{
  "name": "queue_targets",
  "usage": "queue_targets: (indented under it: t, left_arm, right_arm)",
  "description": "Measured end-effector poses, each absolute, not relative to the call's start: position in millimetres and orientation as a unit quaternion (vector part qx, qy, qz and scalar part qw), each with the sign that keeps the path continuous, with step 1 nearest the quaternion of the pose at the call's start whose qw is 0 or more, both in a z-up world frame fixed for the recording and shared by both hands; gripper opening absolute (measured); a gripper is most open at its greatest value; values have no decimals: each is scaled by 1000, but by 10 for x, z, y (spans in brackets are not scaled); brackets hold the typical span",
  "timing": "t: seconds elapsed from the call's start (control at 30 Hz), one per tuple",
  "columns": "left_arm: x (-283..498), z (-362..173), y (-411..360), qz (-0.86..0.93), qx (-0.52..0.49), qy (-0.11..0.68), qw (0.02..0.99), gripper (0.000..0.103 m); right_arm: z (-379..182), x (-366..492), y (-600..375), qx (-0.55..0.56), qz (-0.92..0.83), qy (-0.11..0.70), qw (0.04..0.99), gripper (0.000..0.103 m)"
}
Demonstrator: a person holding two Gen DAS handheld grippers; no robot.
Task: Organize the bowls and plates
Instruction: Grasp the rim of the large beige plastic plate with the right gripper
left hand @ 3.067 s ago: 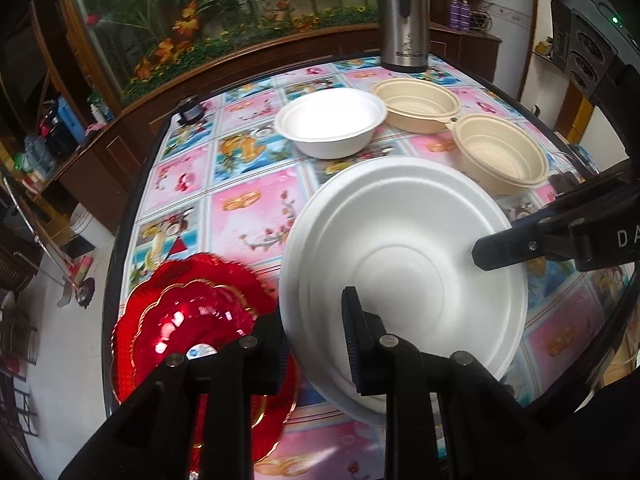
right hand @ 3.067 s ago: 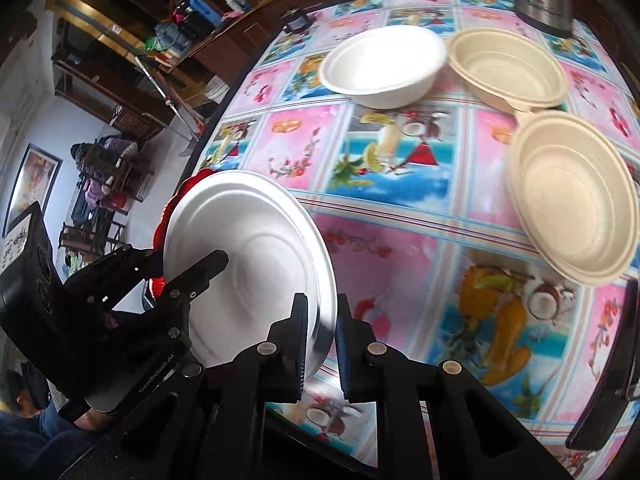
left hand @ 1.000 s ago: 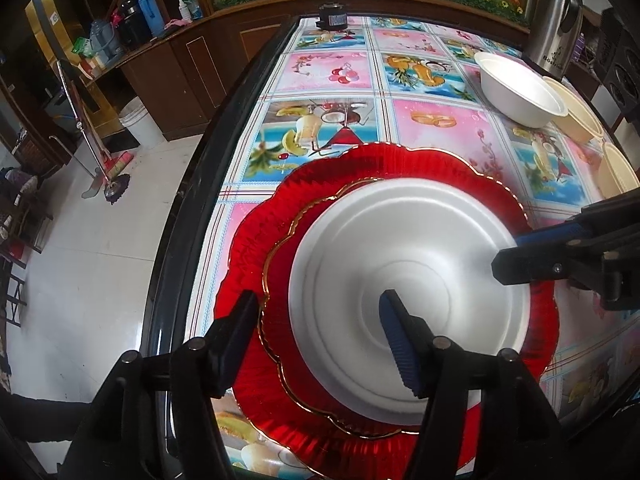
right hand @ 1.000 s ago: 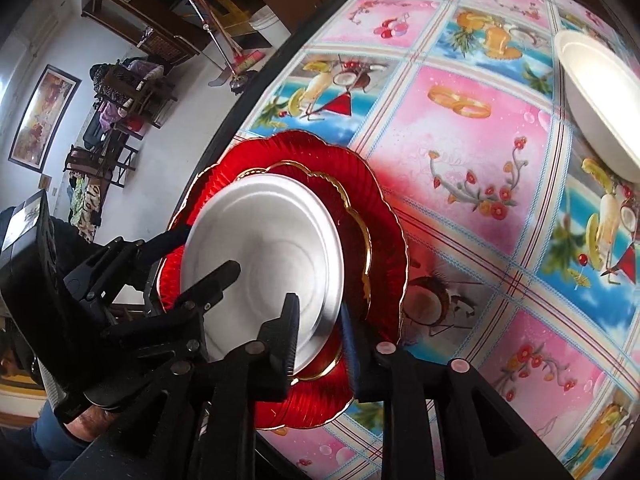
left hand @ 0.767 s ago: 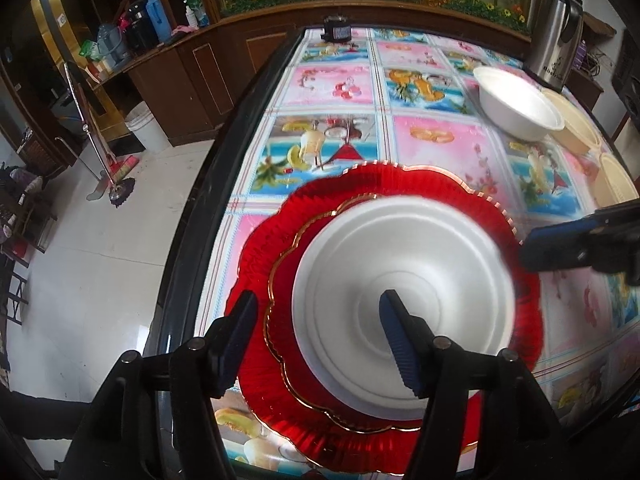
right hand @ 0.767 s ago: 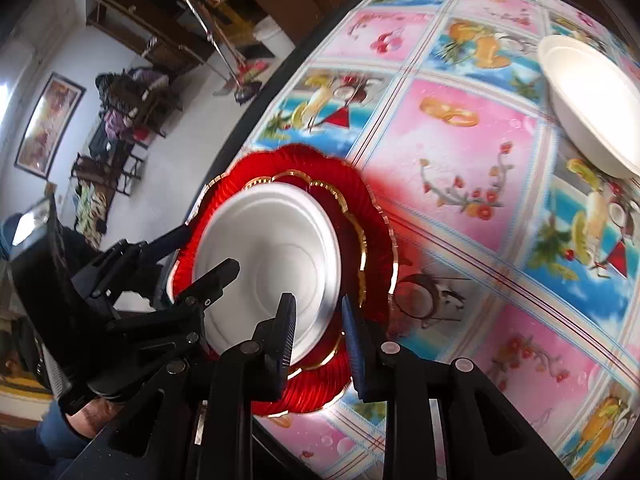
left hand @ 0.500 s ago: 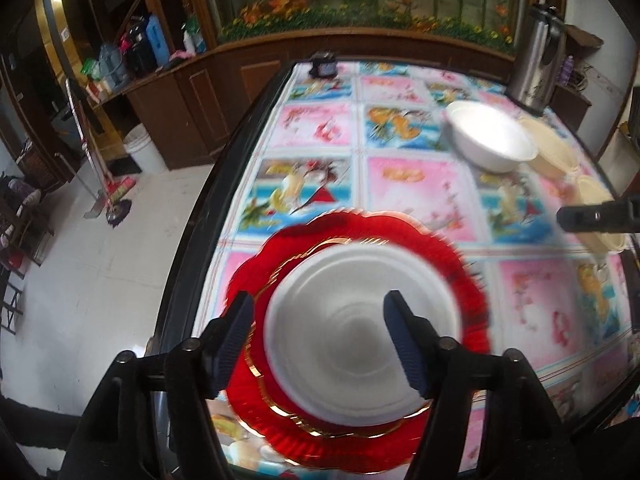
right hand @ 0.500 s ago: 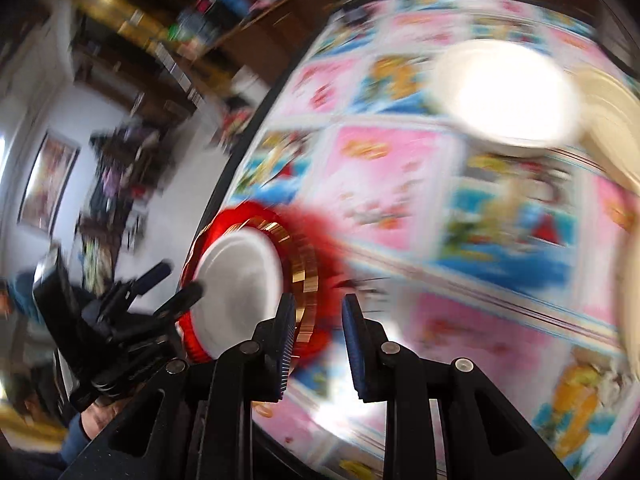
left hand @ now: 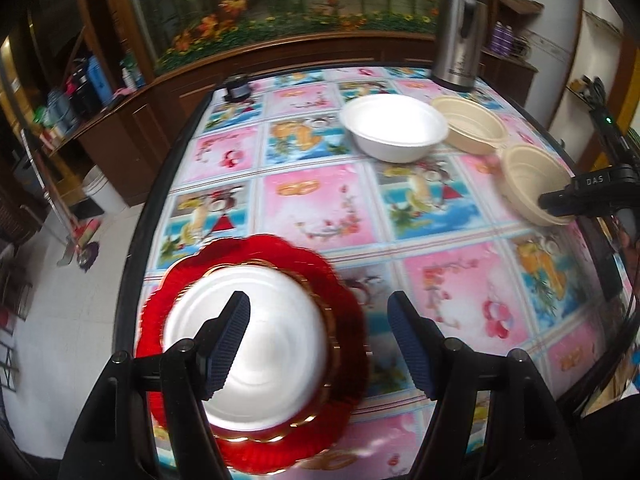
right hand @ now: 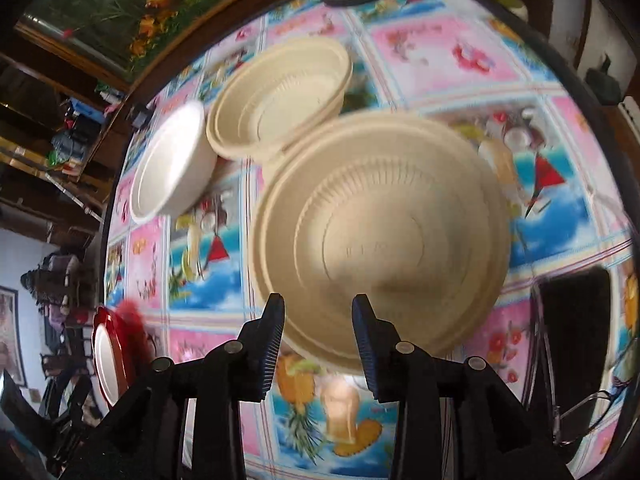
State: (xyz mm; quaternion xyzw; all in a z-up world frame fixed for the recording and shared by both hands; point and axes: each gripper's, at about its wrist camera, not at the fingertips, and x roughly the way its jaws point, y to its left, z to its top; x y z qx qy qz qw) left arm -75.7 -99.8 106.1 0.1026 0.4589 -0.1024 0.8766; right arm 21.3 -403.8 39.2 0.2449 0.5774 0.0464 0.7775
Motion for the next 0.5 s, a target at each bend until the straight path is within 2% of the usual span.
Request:
queue_targets:
  t: [0.3, 0.4, 0.5]
  left_arm:
    - [-767, 1036, -1227, -134, 94, 466, 870, 71]
    - [-761, 1033, -1285, -143, 90, 467, 868, 71]
    - [-754, 1025, -1376, -163, 86, 473, 862, 71]
  right_arm:
    - [489, -233, -3302, 235, 191, 607, 734, 45]
    - [641, -348, -3201, 250, 238, 590, 730, 45]
    - [784, -385, -3419, 244, 190, 562, 767, 45]
